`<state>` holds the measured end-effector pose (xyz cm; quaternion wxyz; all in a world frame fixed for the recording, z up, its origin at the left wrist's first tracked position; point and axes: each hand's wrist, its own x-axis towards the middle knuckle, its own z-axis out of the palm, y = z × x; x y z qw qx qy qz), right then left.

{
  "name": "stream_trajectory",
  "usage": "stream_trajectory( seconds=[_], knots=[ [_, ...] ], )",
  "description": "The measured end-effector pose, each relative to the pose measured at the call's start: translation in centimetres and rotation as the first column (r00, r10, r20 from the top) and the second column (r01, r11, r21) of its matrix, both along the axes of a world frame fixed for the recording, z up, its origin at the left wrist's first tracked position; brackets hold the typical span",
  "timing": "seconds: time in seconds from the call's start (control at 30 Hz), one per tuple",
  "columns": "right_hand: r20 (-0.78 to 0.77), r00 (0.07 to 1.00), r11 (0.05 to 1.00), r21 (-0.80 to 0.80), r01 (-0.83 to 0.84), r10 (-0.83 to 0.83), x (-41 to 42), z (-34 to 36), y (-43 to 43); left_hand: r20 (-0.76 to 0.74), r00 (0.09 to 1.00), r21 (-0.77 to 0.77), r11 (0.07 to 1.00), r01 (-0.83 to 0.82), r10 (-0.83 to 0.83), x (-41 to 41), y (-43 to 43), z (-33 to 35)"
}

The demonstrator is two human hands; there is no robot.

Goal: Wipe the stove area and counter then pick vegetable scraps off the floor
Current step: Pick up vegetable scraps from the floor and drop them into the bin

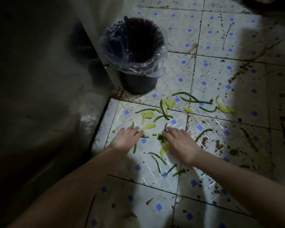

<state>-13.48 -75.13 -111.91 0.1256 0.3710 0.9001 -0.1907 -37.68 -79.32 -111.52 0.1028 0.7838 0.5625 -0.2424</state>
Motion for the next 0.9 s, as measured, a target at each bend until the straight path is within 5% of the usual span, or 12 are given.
stream_trajectory(
  seconds=[0.27, 0.47, 0.57, 0.9],
  knots=[
    [0.076, 0.997, 0.993, -0.115, 0.035, -0.026, -1.8, -1.6, 0.2, 0.007, 0.985, 0.22, 0.961, 0.169, -0.175, 0.6, 0.1, 0.0],
    [0.078, 0.996, 0.998, -0.05, -0.029, 0.032, -1.8, -2.3, 0.3, -0.052, 0.979, 0.233, 0.95, 0.206, -0.2, 1.0, 0.3, 0.2],
    [0.046, 0.997, 0.998, -0.026, -0.057, 0.058, -1.8, -2.2, 0.3, -0.102, 0.981, 0.115, 0.978, 0.176, -0.164, 1.1, 0.5, -1.2],
    [0.109, 0.965, 0.968, 0.057, -0.246, 0.239, -1.2, -1.8, -0.2, -0.147, 0.977, 0.226, 0.957, 0.184, -0.153, 1.6, 0.7, -0.2]
  ],
)
